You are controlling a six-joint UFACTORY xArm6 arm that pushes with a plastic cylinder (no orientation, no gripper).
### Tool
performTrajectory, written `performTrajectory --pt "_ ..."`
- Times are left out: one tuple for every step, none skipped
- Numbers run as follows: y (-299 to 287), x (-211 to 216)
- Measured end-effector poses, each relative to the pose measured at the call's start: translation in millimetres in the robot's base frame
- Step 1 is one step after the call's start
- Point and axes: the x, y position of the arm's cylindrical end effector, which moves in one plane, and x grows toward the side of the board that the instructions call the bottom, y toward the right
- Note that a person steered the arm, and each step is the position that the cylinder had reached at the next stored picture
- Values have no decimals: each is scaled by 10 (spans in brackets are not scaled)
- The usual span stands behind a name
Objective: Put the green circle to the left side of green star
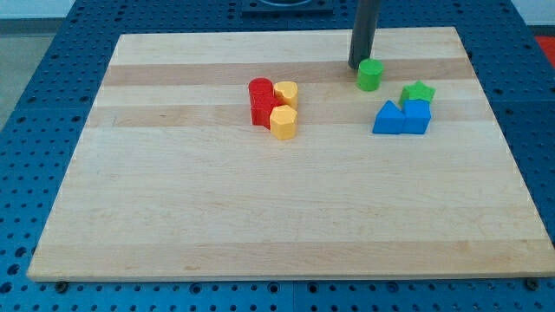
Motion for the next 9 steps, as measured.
performTrajectory --pt "1 233" --pt "1 435" --pt "1 631" --pt "1 814" --pt "-37 913" --pt "-144 1048" --pt "-128 1206" --pt "-57 1218" --pt "52 1218"
